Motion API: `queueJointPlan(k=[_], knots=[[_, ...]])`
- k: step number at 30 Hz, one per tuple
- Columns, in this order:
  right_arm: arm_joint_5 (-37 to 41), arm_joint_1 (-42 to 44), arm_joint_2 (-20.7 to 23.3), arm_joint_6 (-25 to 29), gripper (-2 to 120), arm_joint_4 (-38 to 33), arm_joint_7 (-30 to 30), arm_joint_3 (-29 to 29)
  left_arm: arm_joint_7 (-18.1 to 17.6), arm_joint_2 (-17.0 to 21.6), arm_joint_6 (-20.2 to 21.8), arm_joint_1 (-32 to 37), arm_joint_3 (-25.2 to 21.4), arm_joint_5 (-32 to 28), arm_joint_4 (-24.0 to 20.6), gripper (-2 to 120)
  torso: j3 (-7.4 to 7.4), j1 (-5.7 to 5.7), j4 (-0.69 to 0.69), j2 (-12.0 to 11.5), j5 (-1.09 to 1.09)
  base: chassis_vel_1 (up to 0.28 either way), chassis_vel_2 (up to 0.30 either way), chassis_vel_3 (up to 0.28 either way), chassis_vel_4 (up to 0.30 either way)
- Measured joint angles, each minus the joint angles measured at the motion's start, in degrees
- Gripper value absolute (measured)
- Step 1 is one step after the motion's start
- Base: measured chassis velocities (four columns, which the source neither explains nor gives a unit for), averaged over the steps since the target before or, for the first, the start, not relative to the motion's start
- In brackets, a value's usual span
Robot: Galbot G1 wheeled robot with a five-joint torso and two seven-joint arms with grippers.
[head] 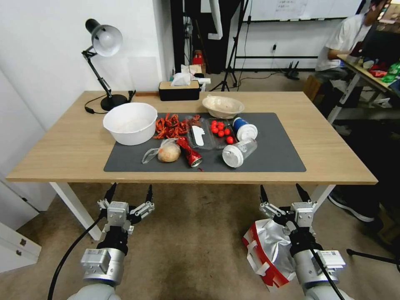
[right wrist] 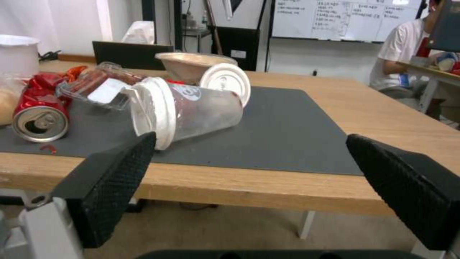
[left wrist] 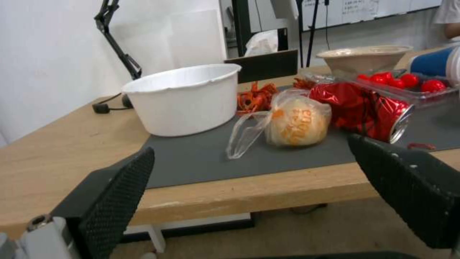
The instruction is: Pick up the food delivery bag from the floor and place it on the table.
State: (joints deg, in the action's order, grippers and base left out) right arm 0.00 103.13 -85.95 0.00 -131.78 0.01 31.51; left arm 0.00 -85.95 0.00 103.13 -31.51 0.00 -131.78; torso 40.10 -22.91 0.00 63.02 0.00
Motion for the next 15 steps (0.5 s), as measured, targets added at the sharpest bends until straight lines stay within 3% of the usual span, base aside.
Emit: queueJointPlan(k=[15], knots=[[0.0,0.0,0.0,0.0,100,0.0,0.0,0.0,0.0,0.0,0.0,0.0,0.0,0.0,0.0,100,0.0,0.0,0.0,0.0,0.0,0.0,0.0,0.0,0.0]])
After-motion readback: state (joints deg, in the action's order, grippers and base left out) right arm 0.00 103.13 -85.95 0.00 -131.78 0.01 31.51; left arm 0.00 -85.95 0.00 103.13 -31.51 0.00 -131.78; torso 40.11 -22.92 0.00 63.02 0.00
